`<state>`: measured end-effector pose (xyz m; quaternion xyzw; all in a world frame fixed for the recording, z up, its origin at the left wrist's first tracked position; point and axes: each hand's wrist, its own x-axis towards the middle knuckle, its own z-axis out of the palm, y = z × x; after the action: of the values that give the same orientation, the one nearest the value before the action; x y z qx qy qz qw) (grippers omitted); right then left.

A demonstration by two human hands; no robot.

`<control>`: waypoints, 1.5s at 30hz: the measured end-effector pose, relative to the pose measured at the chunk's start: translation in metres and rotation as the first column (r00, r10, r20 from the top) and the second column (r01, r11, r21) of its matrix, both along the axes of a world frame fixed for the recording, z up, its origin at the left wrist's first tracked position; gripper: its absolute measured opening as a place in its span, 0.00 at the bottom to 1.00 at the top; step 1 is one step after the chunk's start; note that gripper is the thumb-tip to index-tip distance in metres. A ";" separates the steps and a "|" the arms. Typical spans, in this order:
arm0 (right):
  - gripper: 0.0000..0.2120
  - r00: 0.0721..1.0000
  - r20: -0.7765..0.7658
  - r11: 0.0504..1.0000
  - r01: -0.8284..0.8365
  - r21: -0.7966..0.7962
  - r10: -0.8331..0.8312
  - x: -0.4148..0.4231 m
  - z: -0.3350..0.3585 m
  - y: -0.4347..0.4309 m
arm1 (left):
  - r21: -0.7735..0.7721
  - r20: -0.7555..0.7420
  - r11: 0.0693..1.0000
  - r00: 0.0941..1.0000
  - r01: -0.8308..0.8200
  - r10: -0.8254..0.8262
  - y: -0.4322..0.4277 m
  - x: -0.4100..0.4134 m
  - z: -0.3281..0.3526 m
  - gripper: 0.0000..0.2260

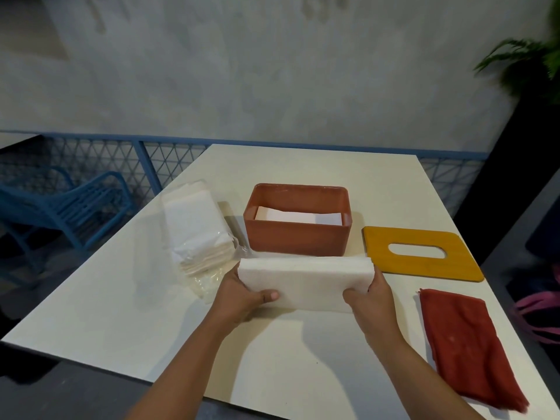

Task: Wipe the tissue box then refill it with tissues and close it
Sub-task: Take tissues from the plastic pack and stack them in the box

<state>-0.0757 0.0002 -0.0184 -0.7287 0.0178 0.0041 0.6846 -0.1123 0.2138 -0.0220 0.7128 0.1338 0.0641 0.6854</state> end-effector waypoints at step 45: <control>0.20 0.994 0.067 0.996 0.091 0.007 -0.091 0.053 0.108 0.000 | 0.336 0.143 0.928 0.982 -0.162 0.119 0.003 0.045 0.117 0.24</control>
<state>-0.0225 -0.0001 0.0896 -0.7256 0.0280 -0.0515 0.6856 -0.0675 0.2171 0.0955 0.8057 0.1296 0.1784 0.5497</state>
